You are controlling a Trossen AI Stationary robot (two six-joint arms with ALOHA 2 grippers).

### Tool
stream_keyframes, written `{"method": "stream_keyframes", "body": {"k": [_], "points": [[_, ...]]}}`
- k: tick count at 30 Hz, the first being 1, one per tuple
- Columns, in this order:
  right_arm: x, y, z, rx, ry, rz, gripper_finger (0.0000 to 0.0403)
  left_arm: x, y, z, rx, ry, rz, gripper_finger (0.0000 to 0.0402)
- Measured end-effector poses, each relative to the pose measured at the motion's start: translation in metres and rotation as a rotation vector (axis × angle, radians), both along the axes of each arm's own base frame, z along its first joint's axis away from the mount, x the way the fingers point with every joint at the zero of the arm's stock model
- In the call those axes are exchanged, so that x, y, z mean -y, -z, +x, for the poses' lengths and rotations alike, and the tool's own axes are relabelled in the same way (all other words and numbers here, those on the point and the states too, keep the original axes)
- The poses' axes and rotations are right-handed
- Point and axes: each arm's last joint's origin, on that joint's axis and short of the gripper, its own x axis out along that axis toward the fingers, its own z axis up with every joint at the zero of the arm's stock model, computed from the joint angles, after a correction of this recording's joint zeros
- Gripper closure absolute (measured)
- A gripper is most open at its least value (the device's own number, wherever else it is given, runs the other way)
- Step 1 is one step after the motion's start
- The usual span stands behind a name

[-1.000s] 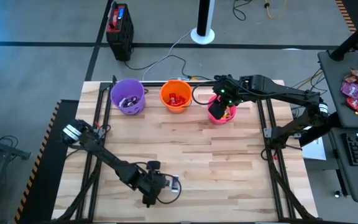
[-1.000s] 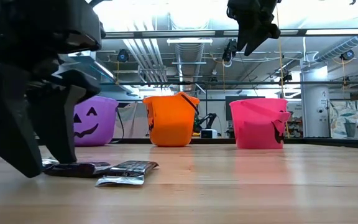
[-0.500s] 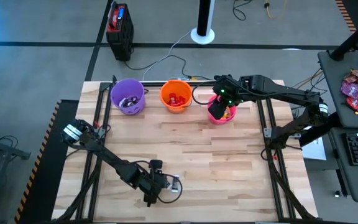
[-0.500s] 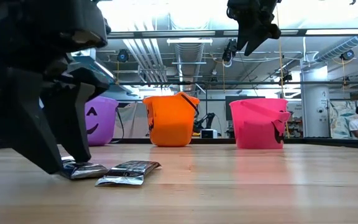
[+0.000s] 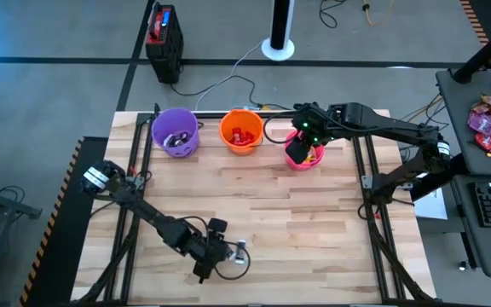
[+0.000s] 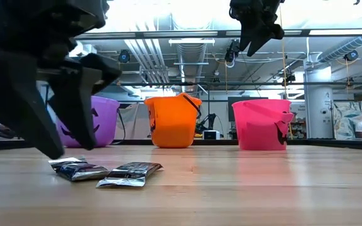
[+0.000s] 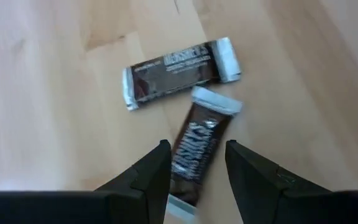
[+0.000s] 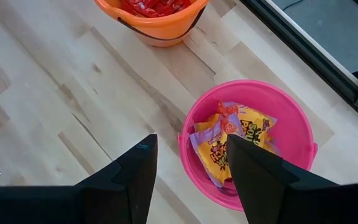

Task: Sort candy by brand, put in halloween buckets
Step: Put the black candy into the violet bucket

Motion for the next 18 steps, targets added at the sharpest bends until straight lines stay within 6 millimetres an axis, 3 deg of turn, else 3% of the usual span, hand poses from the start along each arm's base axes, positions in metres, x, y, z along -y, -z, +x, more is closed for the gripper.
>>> {"method": "stream_keyframes", "body": {"k": [8,13,18], "points": [[0.0,0.0,0.0,0.0,0.0,0.0,0.0218,-0.024,0.017,0.006,0.023,0.065,-0.086,0.0265],[0.0,0.0,0.0,-0.001,0.0,0.0,0.0218,-0.028,0.018,0.008,0.024,0.116,-0.05,0.0265],[0.0,0.001,0.0,-0.004,0.001,0.0,0.0218,-0.034,0.032,0.003,-0.015,0.031,-0.094,0.0265]]}}
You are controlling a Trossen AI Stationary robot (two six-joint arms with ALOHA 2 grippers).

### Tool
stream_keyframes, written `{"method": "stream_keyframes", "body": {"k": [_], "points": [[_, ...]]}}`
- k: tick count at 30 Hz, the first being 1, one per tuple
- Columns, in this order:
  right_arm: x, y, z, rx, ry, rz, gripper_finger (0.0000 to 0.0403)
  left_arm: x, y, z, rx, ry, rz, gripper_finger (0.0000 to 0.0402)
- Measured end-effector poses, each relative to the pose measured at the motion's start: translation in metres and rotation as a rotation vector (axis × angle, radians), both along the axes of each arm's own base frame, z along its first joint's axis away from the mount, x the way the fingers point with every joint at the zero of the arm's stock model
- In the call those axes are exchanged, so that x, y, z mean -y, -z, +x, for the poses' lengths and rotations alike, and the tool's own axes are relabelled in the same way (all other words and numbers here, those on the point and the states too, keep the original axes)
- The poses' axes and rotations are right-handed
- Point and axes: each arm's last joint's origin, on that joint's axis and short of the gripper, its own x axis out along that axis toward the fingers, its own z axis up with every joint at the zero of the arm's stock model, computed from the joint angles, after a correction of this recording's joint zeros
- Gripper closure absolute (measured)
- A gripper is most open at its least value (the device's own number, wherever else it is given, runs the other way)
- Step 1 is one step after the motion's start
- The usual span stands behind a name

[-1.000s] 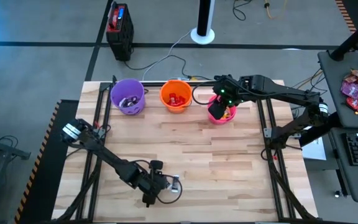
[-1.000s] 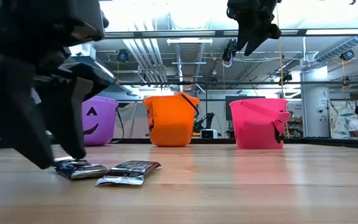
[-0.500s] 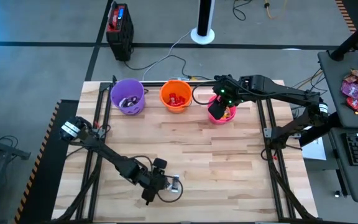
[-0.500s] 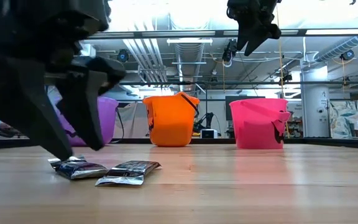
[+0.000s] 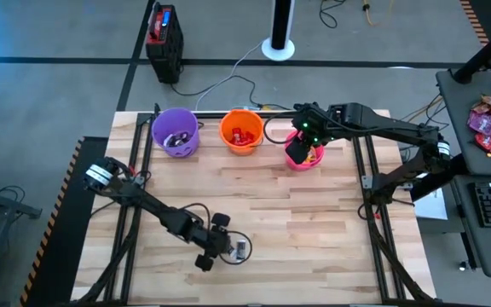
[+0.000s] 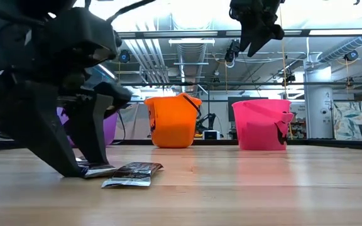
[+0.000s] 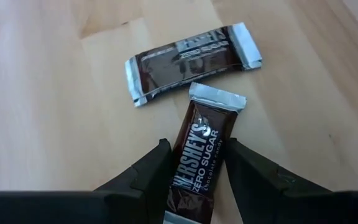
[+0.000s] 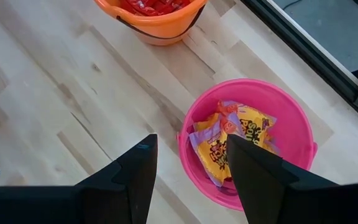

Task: Sort candy by brand, put in halloween buckets
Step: Put the black candy into the violet bucket

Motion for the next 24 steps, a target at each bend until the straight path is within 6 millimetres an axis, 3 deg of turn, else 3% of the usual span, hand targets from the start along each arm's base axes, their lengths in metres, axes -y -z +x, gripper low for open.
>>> {"method": "stream_keyframes", "body": {"k": [6,14,24], "points": [[0.0,0.0006,0.0,-0.003,-0.002,-0.002,0.0218,-0.0028,0.0068,-0.0038,0.0,-0.149,-0.083,0.0285],[0.0001,0.0005,0.0002,-0.001,-0.002,-0.003,0.0218,-0.0048,0.0069,-0.0049,-0.003,-0.242,-0.123,0.0394],[0.0001,0.0005,0.0002,-0.001,-0.002,-0.003,0.0218,-0.0058,-0.0021,-0.0074,0.007,-0.237,-0.138,0.0401]]}}
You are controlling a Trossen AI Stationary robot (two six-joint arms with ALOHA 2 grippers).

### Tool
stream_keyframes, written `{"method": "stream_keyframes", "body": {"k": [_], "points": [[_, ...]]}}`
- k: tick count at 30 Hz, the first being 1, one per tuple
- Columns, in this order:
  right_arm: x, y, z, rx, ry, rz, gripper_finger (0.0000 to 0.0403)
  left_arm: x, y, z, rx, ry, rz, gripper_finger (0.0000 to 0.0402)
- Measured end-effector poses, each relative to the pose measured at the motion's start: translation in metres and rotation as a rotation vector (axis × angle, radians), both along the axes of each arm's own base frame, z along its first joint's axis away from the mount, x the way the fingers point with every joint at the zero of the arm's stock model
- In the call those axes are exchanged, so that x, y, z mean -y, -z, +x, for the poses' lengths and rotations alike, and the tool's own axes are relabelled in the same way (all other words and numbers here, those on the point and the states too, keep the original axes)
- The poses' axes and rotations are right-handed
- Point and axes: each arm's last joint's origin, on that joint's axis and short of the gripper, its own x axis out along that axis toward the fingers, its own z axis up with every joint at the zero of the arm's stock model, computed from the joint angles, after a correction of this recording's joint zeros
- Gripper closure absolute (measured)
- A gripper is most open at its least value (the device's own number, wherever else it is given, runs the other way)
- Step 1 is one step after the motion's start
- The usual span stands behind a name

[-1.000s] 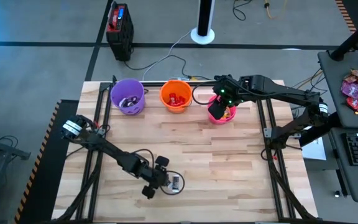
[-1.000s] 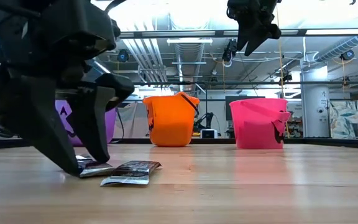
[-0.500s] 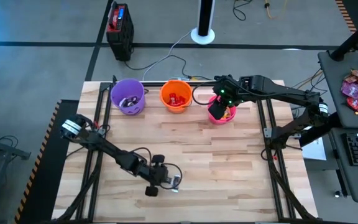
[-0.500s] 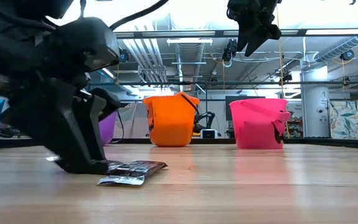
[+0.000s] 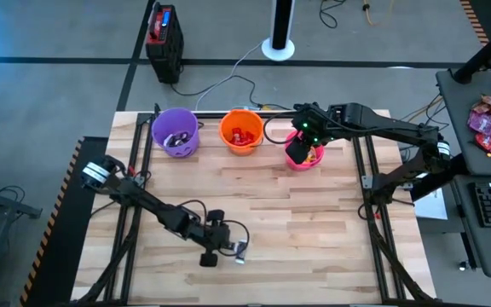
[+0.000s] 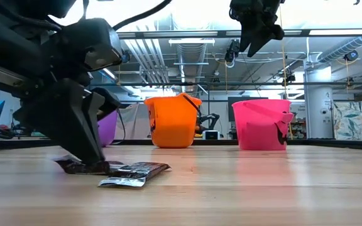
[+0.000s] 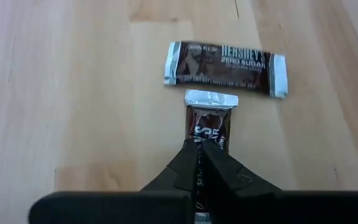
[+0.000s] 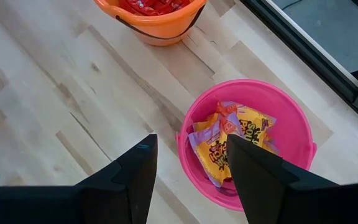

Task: Sort candy by brand, put in halloween buckets
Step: Put the black candy into the violet bucket

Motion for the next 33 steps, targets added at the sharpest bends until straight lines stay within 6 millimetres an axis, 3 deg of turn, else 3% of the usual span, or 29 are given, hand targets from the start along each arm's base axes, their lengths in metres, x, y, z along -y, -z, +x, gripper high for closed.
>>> {"method": "stream_keyframes", "body": {"k": [8,16,25,33], "points": [[0.0,0.0,0.0,0.0,0.0,0.0,0.0218,-0.008,-0.035,-0.02,-0.064,-0.187,-0.127,0.04],[0.0,0.0,0.0,-0.007,-0.023,-0.01,0.0218,-0.008,-0.075,-0.036,0.012,-0.378,-0.327,0.0401],[0.0,0.0,0.0,-0.01,-0.036,-0.016,0.0218,-0.004,-0.059,-0.054,-0.207,-0.829,-0.578,0.0374],[0.001,0.002,0.005,0.004,-0.05,-0.025,0.0218,-0.011,-0.05,-0.061,-0.296,-1.049,-0.626,0.0277]]}}
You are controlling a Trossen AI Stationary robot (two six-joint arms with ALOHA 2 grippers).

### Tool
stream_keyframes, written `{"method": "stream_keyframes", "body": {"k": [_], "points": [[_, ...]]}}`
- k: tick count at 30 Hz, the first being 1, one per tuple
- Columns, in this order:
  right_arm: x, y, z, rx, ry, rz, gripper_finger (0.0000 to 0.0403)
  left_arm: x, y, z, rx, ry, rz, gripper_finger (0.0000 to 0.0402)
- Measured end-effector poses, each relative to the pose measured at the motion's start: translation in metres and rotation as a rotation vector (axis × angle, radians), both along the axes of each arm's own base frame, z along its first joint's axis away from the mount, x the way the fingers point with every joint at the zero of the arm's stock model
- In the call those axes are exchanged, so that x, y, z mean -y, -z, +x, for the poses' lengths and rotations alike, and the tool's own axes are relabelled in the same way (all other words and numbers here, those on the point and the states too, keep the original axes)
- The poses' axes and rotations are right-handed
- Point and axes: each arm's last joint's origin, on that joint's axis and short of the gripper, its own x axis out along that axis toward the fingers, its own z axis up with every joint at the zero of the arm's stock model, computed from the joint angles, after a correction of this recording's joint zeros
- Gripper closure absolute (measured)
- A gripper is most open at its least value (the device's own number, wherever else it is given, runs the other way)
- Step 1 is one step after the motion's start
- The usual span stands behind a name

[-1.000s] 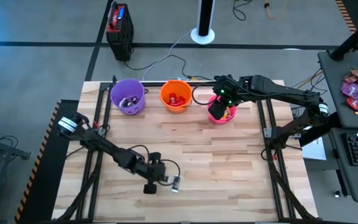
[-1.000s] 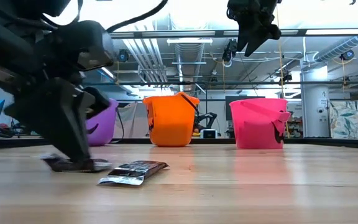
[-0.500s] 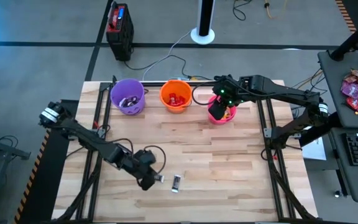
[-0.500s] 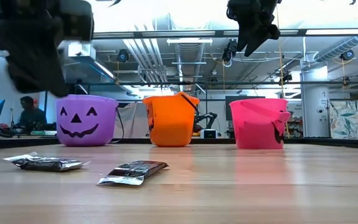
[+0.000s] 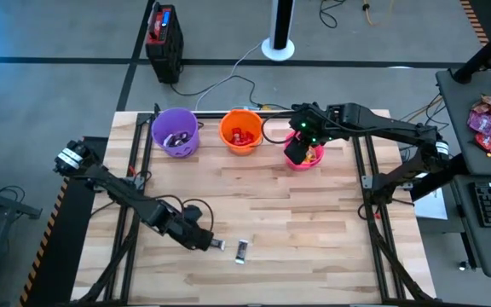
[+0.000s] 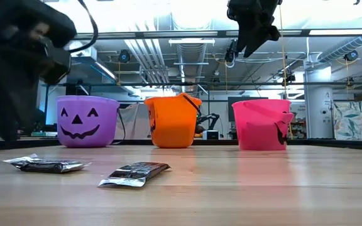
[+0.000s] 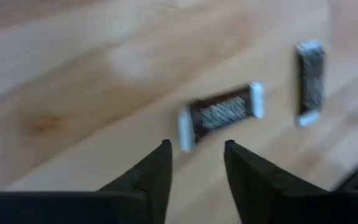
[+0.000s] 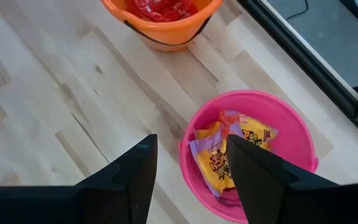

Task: Sort candy by brand, put in halloween buckets
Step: Put the black candy into the violet bucket

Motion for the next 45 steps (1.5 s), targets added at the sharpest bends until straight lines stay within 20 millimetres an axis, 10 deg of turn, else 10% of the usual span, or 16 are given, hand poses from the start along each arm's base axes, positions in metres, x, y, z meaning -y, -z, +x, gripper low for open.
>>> {"method": "stream_keyframes", "body": {"k": [8,26,45], "points": [[0.001,0.006,0.006,-0.017,-0.005,0.015,0.0218,-0.004,0.007,-0.003,-0.007,-0.006,0.018,0.02],[0.001,0.007,0.008,-0.005,-0.012,0.031,0.0218,0.004,0.034,0.019,0.054,-0.009,0.007,0.0201],[0.001,0.007,0.008,-0.004,-0.012,0.031,0.0218,0.004,0.047,0.018,0.0,-0.007,0.049,0.0394]]}}
